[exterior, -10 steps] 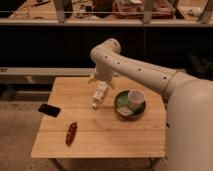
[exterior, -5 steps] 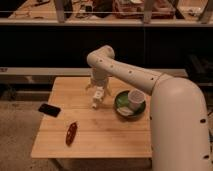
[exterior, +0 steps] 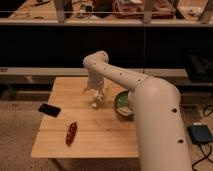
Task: Stand the bottle upright
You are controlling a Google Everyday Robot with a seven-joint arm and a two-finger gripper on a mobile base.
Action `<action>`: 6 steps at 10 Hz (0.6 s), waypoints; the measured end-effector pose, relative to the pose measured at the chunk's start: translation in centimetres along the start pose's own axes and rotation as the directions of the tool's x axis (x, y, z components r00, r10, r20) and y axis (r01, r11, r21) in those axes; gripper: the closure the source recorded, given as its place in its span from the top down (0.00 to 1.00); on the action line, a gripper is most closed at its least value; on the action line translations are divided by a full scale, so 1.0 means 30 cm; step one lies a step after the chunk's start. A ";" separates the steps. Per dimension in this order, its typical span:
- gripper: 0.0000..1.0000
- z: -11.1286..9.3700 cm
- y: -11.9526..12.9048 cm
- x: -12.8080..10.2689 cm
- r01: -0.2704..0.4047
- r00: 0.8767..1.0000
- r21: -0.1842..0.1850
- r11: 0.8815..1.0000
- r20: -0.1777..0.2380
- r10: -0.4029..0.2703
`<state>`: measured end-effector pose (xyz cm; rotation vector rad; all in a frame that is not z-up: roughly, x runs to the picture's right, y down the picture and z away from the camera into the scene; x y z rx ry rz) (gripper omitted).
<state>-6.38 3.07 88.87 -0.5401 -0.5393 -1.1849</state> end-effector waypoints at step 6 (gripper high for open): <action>0.80 0.078 -0.041 -0.016 -0.024 1.000 0.022 0.999 0.020 0.023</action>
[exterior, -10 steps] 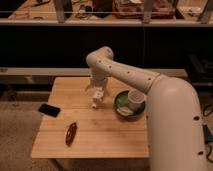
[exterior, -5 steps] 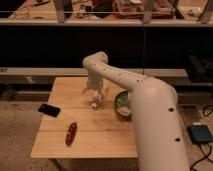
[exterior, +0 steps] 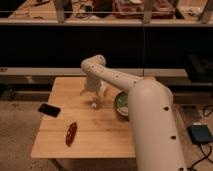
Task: Stand the bottle upright
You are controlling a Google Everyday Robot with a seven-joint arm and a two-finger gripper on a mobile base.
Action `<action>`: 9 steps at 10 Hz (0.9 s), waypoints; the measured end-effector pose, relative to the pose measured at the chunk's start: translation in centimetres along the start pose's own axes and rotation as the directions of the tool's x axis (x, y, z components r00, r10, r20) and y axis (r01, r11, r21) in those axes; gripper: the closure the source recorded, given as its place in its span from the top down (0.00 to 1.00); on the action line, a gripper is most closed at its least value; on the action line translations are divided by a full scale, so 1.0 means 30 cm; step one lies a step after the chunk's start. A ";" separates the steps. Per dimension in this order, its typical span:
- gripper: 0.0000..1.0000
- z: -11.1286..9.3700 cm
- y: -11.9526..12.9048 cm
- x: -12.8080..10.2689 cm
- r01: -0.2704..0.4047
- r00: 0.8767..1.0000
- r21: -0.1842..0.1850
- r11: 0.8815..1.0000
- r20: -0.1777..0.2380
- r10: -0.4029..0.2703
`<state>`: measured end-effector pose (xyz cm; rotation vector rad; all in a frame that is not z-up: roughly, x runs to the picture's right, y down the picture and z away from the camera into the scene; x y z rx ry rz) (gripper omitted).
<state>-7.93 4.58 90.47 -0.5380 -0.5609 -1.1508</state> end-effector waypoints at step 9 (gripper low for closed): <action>0.80 0.033 0.060 -0.017 0.006 1.000 0.030 1.000 -0.017 -0.005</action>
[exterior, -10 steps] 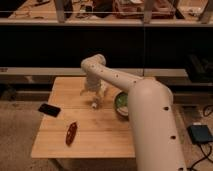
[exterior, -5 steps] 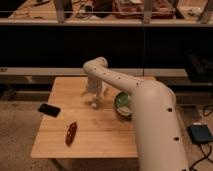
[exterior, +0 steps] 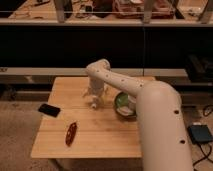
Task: Stand the bottle upright
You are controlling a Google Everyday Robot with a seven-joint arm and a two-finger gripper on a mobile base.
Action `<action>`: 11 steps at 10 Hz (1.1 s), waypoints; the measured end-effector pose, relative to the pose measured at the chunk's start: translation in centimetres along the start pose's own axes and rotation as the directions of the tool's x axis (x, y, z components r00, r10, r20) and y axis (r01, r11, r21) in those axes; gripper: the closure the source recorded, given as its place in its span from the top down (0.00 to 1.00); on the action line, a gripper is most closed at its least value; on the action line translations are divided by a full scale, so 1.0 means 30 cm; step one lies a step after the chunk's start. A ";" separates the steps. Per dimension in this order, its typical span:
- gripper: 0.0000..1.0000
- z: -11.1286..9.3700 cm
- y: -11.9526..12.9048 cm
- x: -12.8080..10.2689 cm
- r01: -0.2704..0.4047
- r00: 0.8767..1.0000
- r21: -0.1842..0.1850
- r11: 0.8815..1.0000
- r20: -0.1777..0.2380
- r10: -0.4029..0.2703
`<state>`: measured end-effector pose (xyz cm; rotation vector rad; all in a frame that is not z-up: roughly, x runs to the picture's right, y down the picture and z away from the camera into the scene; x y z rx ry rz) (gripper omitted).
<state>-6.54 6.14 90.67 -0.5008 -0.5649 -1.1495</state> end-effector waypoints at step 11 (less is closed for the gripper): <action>0.79 0.074 0.060 0.010 -0.024 1.000 -0.049 0.999 -0.017 0.023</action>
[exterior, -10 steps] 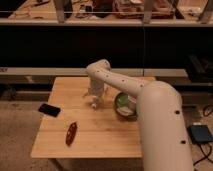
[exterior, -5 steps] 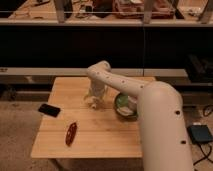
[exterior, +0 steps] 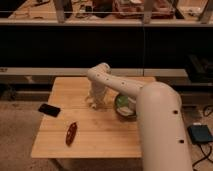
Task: Stand the bottle upright
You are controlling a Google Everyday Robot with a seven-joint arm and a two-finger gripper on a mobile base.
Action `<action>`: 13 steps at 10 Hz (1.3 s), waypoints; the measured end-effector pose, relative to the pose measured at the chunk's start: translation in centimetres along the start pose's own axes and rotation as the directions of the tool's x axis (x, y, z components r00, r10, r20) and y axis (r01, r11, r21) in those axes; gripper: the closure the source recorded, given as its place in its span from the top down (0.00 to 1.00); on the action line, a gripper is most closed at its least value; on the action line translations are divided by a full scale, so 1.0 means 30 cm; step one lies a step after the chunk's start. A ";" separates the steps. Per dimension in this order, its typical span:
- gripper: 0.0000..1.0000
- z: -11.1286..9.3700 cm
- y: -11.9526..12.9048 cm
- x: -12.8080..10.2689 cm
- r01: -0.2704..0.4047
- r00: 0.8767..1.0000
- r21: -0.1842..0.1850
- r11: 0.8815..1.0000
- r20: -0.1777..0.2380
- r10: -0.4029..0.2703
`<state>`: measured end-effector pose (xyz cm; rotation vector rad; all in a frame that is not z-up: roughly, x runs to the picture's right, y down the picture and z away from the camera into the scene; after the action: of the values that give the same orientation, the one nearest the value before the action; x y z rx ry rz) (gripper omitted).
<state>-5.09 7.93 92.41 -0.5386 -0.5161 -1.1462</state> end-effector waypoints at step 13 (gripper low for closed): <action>0.35 -0.025 -0.065 -0.006 0.026 0.999 0.014 1.000 -0.022 -0.026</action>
<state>-6.91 6.96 92.00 -0.5076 -0.5140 -1.1709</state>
